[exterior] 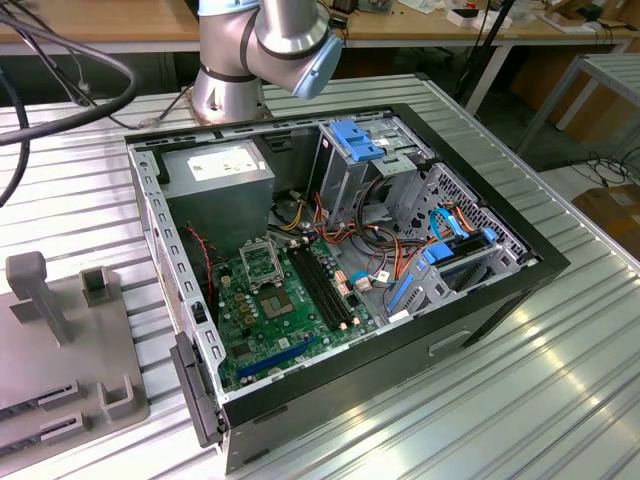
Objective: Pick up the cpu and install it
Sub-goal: 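Pick up the cpu and move it towards the insertion slot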
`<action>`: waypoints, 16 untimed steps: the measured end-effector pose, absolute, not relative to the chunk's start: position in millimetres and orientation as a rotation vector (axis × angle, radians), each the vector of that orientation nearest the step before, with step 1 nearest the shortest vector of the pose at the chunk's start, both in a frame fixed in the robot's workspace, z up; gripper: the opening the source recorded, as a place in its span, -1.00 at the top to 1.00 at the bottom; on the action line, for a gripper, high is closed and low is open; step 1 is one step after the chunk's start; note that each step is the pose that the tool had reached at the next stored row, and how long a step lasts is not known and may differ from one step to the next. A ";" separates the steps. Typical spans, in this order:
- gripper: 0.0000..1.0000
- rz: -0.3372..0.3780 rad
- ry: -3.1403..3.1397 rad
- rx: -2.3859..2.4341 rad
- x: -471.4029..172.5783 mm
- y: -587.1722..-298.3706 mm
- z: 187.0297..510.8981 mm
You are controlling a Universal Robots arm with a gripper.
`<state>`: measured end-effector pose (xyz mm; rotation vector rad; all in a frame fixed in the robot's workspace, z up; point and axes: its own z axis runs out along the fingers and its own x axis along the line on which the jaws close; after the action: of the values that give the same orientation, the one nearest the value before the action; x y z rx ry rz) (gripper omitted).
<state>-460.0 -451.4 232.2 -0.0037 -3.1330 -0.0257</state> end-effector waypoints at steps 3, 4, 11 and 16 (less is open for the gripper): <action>-0.08 -0.026 -3.133 -0.003 -460.0 -451.4 226.9; -0.08 -0.026 -3.133 -0.003 -460.0 -451.4 225.6; -0.08 -0.026 -3.133 -0.002 -460.0 -451.4 221.0; -0.08 -0.026 -3.133 -0.002 -460.0 -451.4 219.8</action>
<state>-460.0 -451.4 219.8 -0.0020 -3.1333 -0.0261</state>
